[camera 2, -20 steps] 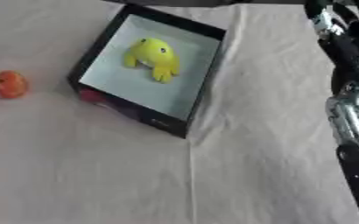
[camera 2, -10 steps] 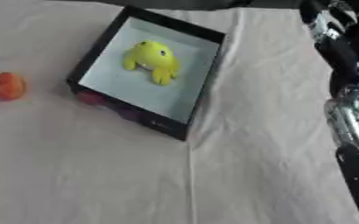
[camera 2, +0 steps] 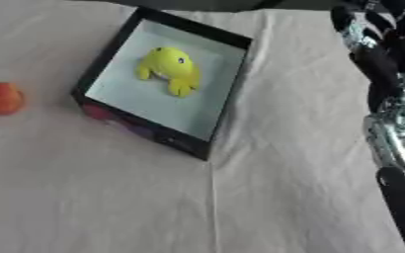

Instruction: Pick up objects on the table and place them in the box.

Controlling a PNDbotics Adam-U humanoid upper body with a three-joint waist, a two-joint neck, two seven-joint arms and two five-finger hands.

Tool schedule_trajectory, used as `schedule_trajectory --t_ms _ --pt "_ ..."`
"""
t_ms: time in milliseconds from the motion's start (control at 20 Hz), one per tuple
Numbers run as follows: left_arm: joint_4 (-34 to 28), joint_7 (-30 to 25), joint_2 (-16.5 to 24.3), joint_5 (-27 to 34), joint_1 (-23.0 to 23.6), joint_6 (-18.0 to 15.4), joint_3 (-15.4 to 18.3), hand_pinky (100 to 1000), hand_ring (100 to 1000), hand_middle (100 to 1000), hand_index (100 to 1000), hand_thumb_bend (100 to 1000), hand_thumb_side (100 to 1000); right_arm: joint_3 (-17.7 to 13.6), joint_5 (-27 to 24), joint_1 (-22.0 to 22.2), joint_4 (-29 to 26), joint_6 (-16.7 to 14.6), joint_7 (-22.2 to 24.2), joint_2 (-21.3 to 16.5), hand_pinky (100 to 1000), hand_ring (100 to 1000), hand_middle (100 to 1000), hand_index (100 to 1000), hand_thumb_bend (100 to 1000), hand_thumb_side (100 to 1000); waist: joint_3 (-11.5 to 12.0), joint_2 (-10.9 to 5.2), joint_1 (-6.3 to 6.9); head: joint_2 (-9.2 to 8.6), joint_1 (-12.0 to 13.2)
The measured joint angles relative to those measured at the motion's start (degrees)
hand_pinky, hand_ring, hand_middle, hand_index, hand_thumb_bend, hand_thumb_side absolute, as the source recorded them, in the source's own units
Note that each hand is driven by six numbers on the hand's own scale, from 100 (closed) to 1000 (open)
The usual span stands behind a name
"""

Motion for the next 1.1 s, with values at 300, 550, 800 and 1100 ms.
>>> schedule_trajectory --t_ms 300,550,800,1100 --pt "0.4 -4.2 -2.3 2.4 -2.7 0.1 -0.7 810 730 756 852 638 266 0.3 0.0 -0.2 0.0 0.2 0.2 0.1 929 900 926 851 705 333 -0.3 0.16 0.27 0.0 0.3" --pt "2.5 -4.9 -5.3 0.1 -4.7 0.4 -0.8 808 737 759 836 603 181 0.6 0.0 -0.4 0.0 0.2 0.4 0.6 929 901 926 851 705 333 -0.9 0.48 0.26 0.0 0.5" --pt "4.5 -3.4 -7.5 -4.9 -5.2 0.4 -1.1 805 740 761 837 609 175 0.7 0.0 -0.6 0.0 0.2 0.6 0.7 929 901 927 851 704 334 -1.1 0.79 0.47 0.0 0.8" --pt "6.3 -2.2 -9.6 -8.2 -5.7 -0.1 -1.1 800 739 752 797 527 125 0.7 0.0 -0.9 0.0 0.2 0.7 1.0 928 902 927 851 700 336 -1.3 0.89 0.52 -0.02 1.0"
